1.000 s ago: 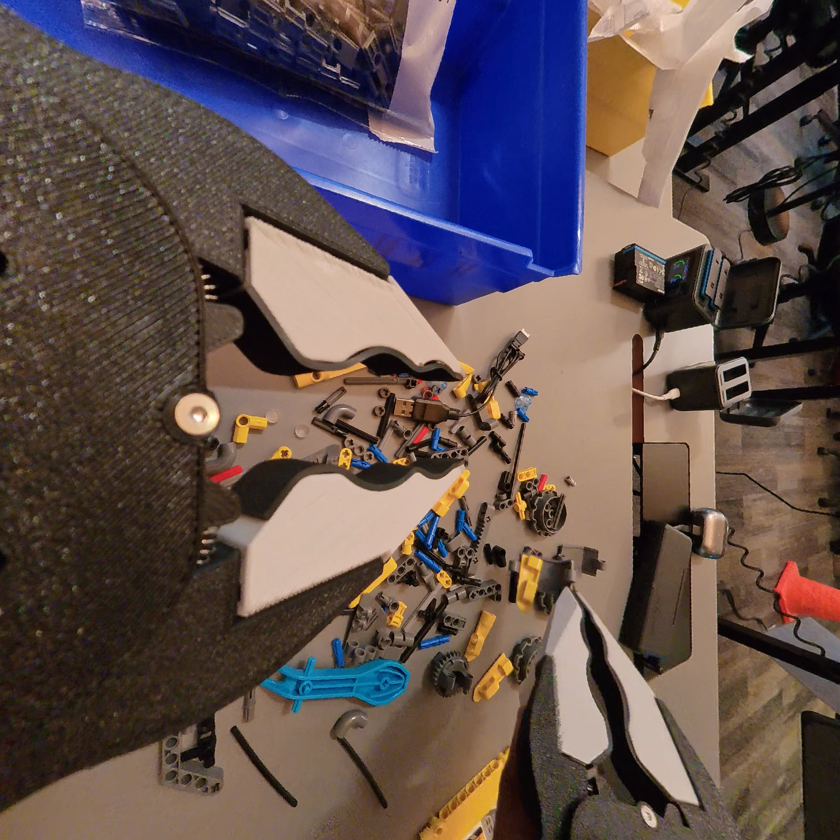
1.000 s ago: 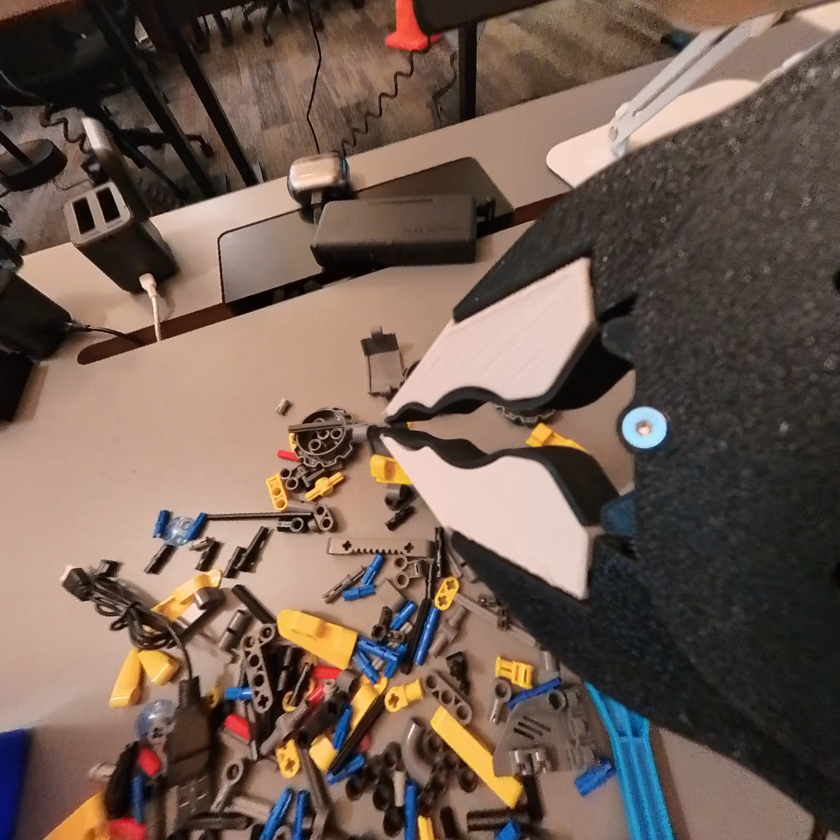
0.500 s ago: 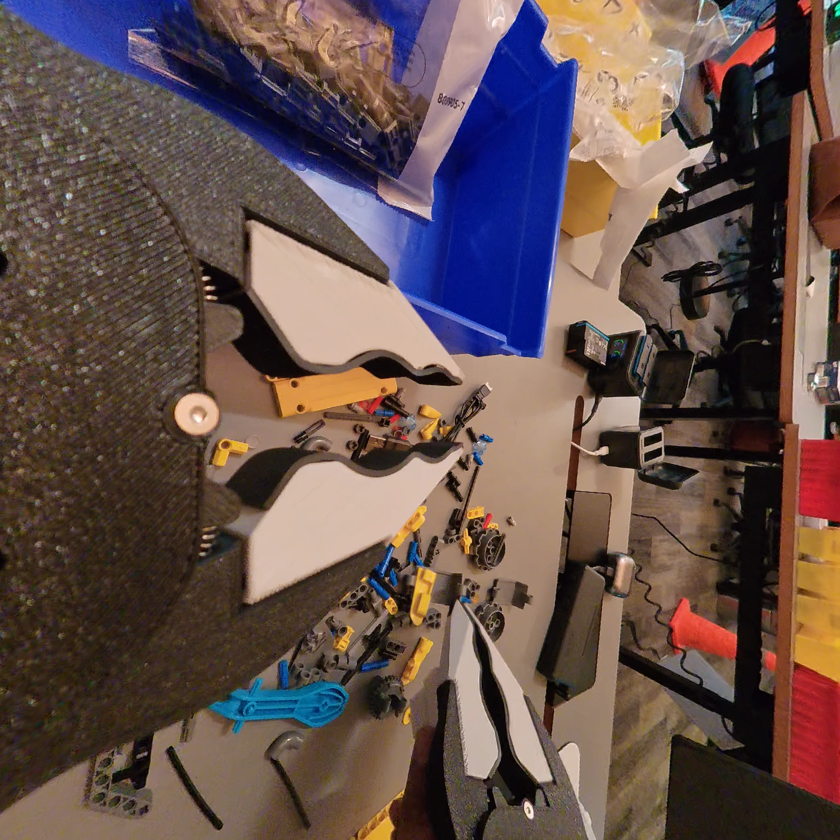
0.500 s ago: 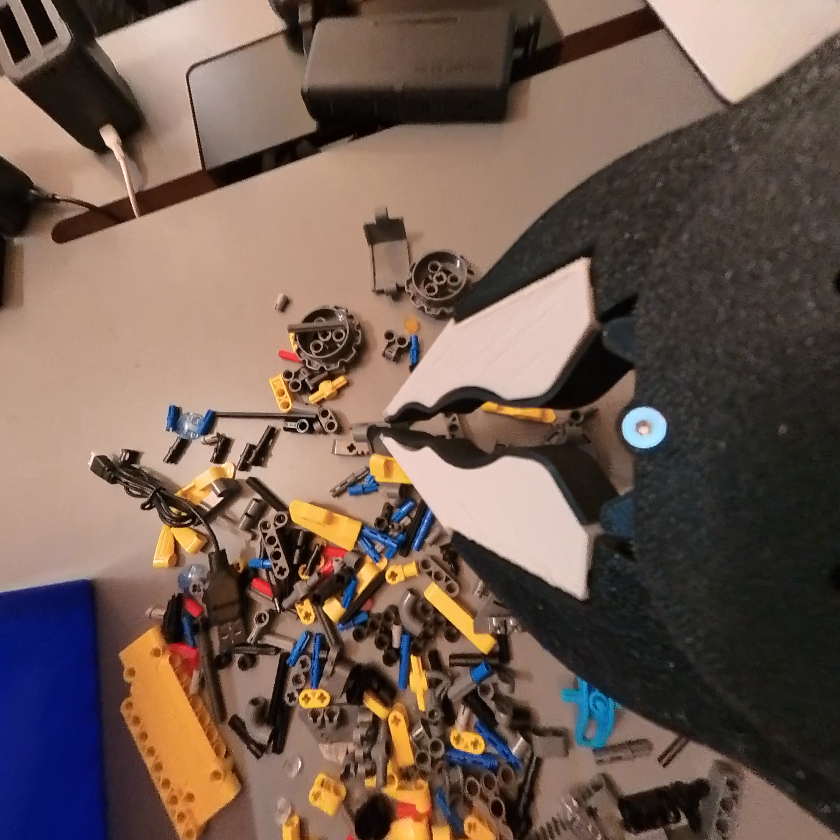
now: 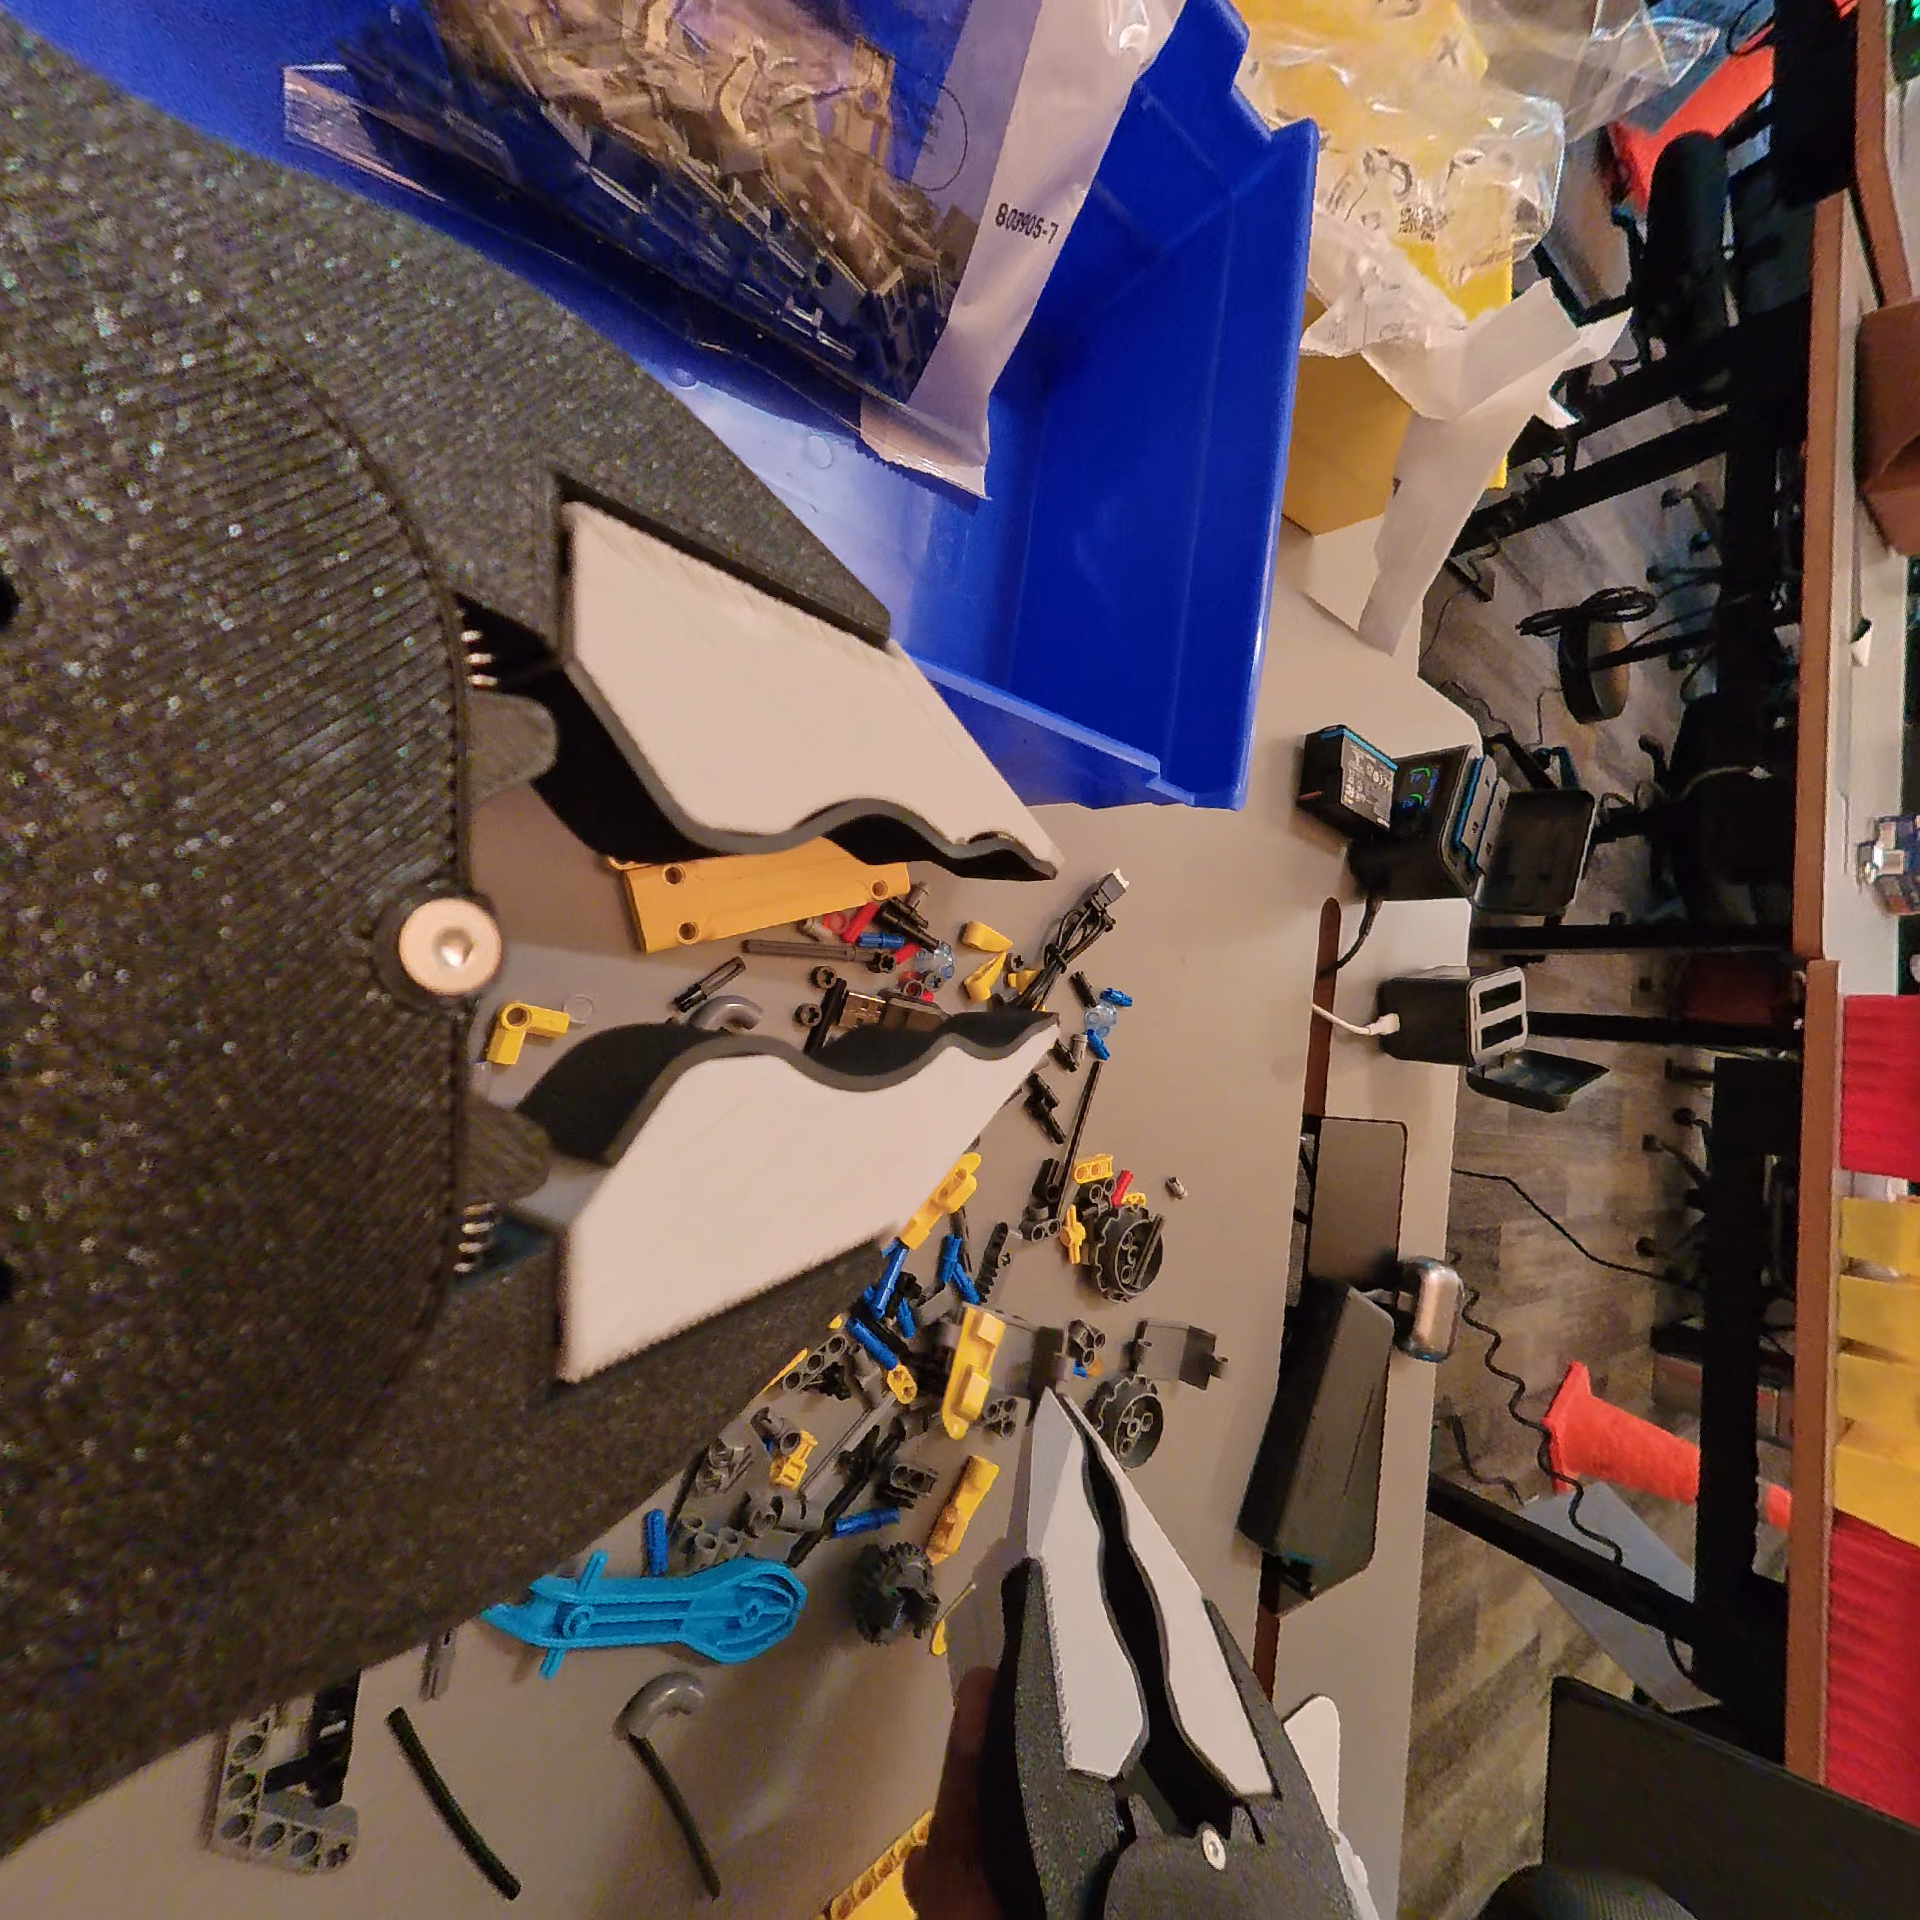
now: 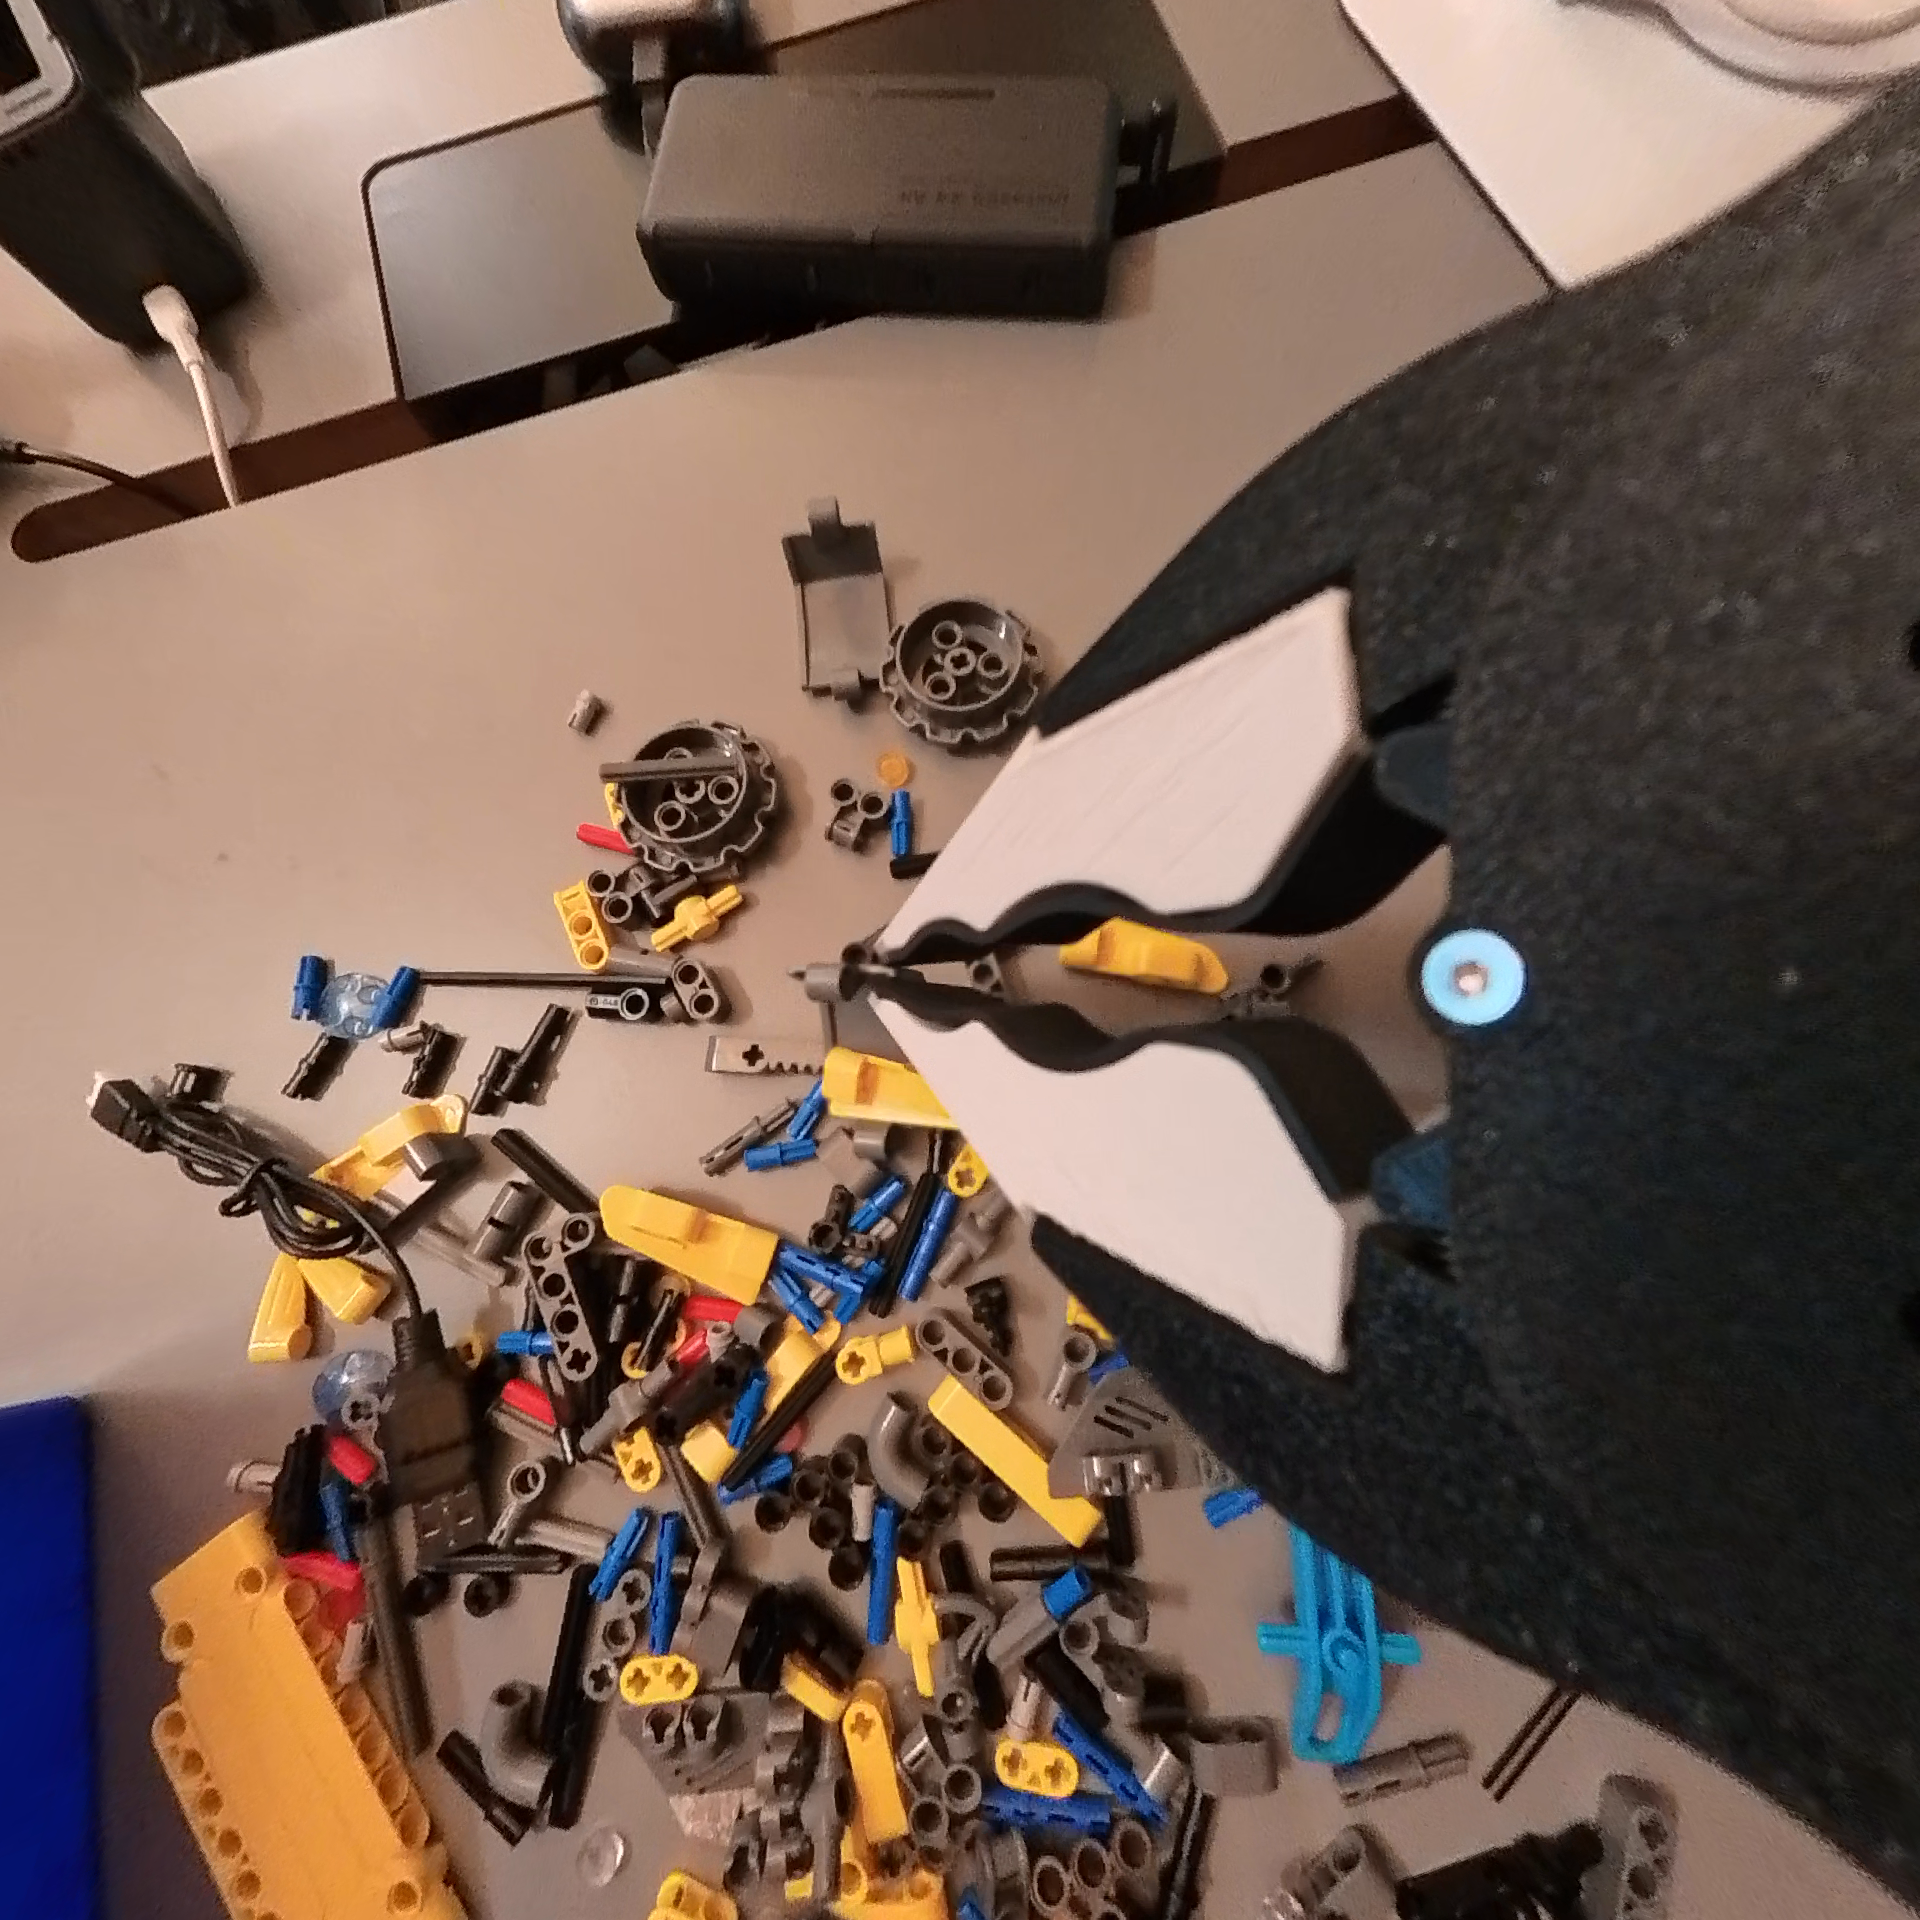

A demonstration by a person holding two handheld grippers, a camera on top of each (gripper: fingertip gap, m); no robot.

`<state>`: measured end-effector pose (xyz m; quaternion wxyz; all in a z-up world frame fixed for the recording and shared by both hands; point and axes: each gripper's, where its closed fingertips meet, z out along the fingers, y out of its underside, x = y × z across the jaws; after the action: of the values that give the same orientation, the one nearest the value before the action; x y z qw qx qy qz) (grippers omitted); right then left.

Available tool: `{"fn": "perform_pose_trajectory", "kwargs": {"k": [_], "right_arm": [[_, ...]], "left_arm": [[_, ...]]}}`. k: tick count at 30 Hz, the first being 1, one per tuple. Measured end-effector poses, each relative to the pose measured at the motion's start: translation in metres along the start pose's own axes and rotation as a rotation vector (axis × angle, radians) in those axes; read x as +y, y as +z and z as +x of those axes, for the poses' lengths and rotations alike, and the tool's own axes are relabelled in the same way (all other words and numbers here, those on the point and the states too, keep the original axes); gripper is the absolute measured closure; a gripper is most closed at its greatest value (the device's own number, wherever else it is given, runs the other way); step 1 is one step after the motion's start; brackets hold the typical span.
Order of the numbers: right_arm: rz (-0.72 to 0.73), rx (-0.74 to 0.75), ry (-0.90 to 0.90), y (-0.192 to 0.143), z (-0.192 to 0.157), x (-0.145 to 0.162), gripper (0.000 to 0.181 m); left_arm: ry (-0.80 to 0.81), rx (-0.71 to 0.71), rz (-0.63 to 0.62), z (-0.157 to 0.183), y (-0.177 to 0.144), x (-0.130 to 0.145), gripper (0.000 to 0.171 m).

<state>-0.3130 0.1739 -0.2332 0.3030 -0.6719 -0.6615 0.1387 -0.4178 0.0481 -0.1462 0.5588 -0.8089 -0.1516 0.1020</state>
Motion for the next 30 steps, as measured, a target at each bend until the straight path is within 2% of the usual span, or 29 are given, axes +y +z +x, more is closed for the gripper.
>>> {"fn": "perform_pose_trajectory", "kwargs": {"k": [14, 17, 30], "right_arm": [[0.005, 0.07, -0.008, -0.007, 0.016, 0.0, 0.179], [0.011, 0.078, -0.007, -0.009, 0.017, -0.002, 0.175], [0.095, -0.035, 0.047, -0.015, 0.0, -0.018, 0.164]], "left_arm": [[-0.011, -0.01, -0.001, -0.003, 0.0, 0.001, 0.147], [-0.016, -0.029, 0.003, -0.006, 0.0, 0.0, 0.147], [-0.019, -0.032, 0.01, -0.007, 0.0, -0.001, 0.147]]}}
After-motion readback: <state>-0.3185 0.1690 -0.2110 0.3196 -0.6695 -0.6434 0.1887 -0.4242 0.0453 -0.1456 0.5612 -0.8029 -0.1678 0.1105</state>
